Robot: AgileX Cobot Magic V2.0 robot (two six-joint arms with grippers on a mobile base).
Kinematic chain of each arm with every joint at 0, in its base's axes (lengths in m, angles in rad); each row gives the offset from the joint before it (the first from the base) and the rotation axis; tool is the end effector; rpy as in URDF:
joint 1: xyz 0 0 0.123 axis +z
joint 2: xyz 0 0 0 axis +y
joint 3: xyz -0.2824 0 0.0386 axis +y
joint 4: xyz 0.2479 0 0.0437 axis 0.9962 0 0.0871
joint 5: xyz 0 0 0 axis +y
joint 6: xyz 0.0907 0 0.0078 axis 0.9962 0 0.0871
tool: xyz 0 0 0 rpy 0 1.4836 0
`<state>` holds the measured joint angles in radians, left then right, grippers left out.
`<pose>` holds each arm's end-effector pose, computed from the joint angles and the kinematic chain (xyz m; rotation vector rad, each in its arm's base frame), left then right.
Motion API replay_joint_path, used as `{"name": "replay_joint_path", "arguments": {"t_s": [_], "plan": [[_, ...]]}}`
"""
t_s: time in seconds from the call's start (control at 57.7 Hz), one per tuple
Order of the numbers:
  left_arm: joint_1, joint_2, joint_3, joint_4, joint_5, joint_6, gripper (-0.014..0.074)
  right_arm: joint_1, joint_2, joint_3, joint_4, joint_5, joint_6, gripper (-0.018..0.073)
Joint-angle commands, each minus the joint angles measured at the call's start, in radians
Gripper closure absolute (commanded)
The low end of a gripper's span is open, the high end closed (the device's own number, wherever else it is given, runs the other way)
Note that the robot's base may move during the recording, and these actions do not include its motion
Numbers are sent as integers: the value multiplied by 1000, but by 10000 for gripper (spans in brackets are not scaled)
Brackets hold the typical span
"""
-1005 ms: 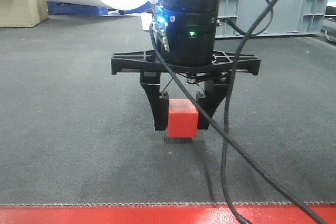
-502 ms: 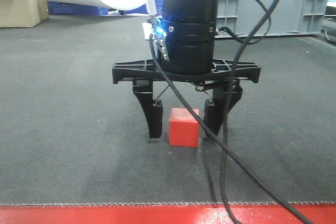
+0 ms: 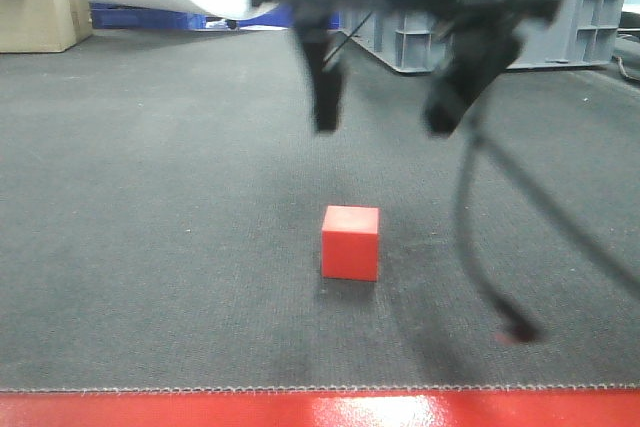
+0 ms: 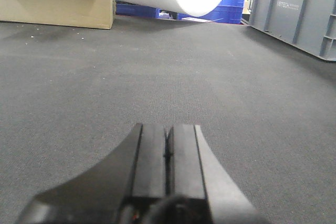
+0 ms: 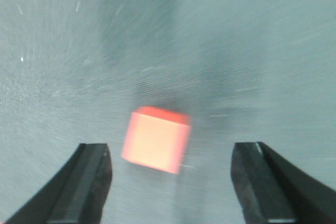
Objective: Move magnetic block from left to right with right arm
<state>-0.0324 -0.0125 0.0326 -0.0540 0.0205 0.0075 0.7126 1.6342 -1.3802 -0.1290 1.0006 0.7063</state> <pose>0.0568 -0.0019 0.2009 -0.0099 1.5245 -0.0638 0.2660 0.2168 0.2992 -0.0739 2.7463 0.2377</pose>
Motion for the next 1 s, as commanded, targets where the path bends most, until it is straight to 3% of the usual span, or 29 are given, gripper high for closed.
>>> {"name": "replay_joint_path", "arguments": {"t_s": [0.0,0.191,0.364,0.641,0.832,0.988], "plan": [[0,-9,8,-3,-83,-7,722,-9,-131,38,-47,-69,-70,86],[0,-9,8,-3,-83,-7,722,-70,-300,196,-40,-123,-267,326],[0,-9,8,-3,-83,-7,722,-213,-427,331,21,-171,-403,503],[0,-9,8,-3,-83,-7,722,-447,-665,575,215,-420,-699,501],[0,-9,8,-3,-83,-7,722,-569,-845,772,232,-670,-727,501],[0,-9,8,-3,-83,-7,722,-609,-1007,941,232,-848,-727,501]]}}
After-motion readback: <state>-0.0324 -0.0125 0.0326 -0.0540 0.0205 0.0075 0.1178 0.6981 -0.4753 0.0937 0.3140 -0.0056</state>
